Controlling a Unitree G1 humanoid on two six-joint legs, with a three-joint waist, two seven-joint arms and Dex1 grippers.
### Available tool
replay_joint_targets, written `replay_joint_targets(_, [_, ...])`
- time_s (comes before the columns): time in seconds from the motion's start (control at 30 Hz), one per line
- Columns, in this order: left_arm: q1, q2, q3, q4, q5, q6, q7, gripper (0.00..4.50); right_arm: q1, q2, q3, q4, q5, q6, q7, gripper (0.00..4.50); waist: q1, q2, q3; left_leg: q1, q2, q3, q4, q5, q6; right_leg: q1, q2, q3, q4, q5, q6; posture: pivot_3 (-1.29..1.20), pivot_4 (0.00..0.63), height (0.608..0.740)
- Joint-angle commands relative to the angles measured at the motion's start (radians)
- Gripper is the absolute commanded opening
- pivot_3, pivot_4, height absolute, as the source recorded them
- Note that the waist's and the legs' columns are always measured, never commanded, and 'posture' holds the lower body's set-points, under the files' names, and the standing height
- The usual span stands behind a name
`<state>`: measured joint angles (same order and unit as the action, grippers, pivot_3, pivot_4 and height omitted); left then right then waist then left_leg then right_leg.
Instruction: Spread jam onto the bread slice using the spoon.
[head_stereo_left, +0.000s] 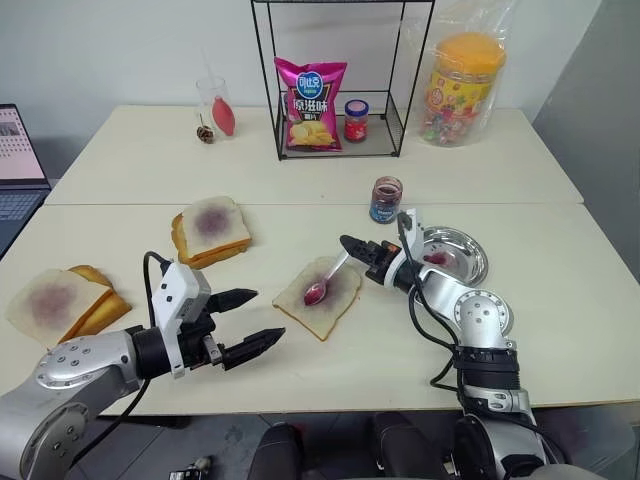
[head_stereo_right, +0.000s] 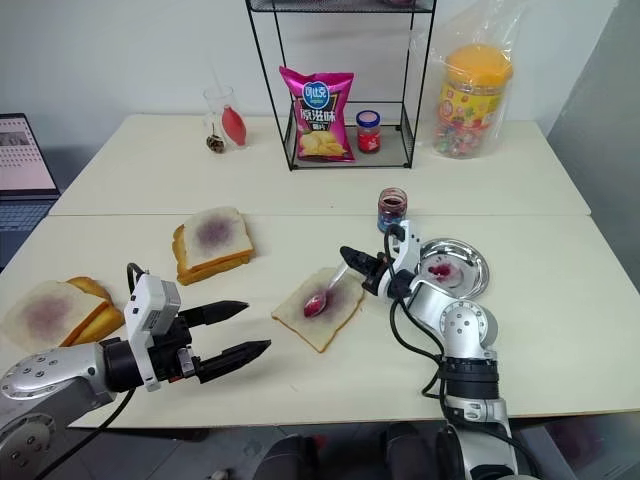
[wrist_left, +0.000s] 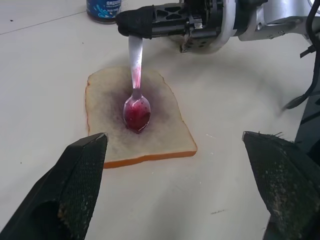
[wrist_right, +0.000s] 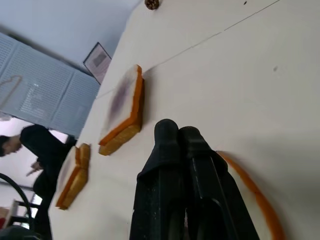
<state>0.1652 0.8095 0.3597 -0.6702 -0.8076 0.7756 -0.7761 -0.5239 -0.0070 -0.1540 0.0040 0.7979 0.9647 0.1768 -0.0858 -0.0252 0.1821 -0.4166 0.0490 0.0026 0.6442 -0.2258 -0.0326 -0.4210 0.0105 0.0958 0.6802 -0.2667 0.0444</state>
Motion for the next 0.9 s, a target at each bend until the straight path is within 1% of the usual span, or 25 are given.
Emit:
replay_joint_targets(0.03, [-0.014, 0.016, 0.014, -0.004, 0.003, -0.022, -0.006, 4.50, -0.044, -0.043, -0.039, 0.029, -0.017, -0.065, 0.041, 0.05, 0.000, 0.000, 0.000, 0.000, 0.000, 0.000, 0.000, 0.000, 0.000, 0.000, 0.000, 0.000, 0.000, 0.000, 0.000, 0.00, 0.150, 0.740])
replay_joint_targets(0.23, [-0.046, 0.016, -0.015, 0.019, 0.015, -0.032, -0.013, 4.50, -0.100, -0.094, -0.057, 0.080, -0.037, -0.104, 0.079, 0.05, 0.000, 0.000, 0.000, 0.000, 0.000, 0.000, 0.000, 0.000, 0.000, 0.000, 0.000, 0.000, 0.000, 0.000, 0.000, 0.00, 0.150, 0.740])
replay_joint_targets(0.37, [-0.058, 0.020, -0.022, 0.032, 0.021, -0.038, -0.019, 4.50, -0.130, -0.100, -0.067, 0.094, -0.027, -0.109, 0.089, 0.05, 0.000, 0.000, 0.000, 0.000, 0.000, 0.000, -0.001, 0.000, 0.000, 0.000, 0.000, 0.000, 0.000, 0.000, 0.000, 0.00, 0.150, 0.740])
replay_joint_targets(0.4, [-0.059, 0.020, -0.022, 0.033, 0.022, -0.040, -0.021, 4.50, -0.137, -0.095, -0.073, 0.094, -0.015, -0.103, 0.088, 0.05, 0.000, 0.000, 0.000, 0.000, 0.000, 0.000, -0.001, 0.000, 0.000, 0.000, 0.000, 0.000, 0.000, 0.000, 0.000, 0.00, 0.150, 0.740])
replay_joint_targets(0.5, [-0.055, 0.020, -0.022, 0.030, 0.022, -0.041, -0.021, 4.50, -0.148, -0.028, -0.112, 0.062, 0.094, -0.031, 0.051, 0.05, 0.000, 0.000, 0.000, 0.000, 0.000, 0.000, -0.001, 0.000, 0.000, -0.001, 0.000, 0.000, 0.000, 0.000, 0.000, 0.00, 0.150, 0.740])
replay_joint_targets(0.6, [-0.054, 0.020, -0.021, 0.029, 0.023, -0.040, -0.022, 4.50, -0.133, 0.015, -0.100, 0.038, 0.119, -0.002, 0.036, 0.05, -0.001, 0.000, 0.000, 0.000, 0.000, 0.000, -0.001, 0.000, 0.000, 0.000, 0.001, 0.000, 0.000, 0.000, 0.000, 0.00, 0.150, 0.740])
replay_joint_targets(0.73, [-0.049, 0.019, -0.020, 0.021, 0.025, -0.037, -0.018, 4.50, -0.088, 0.052, -0.021, 0.076, 0.045, -0.042, 0.066, 0.05, -0.002, 0.000, 0.000, 0.000, 0.001, -0.001, -0.001, 0.000, 0.000, 0.000, 0.001, 0.000, 0.000, 0.000, 0.000, 0.00, 0.150, 0.740])
replay_joint_targets(0.9, [-0.040, 0.021, -0.013, 0.012, 0.025, -0.036, -0.015, 4.50, -0.084, 0.003, 0.021, 0.132, -0.024, -0.088, 0.131, 0.05, 0.001, 0.000, 0.000, -0.001, 0.000, 0.000, 0.000, 0.000, 0.000, 0.000, 0.000, 0.000, 0.000, 0.000, 0.000, 0.00, 0.150, 0.740])
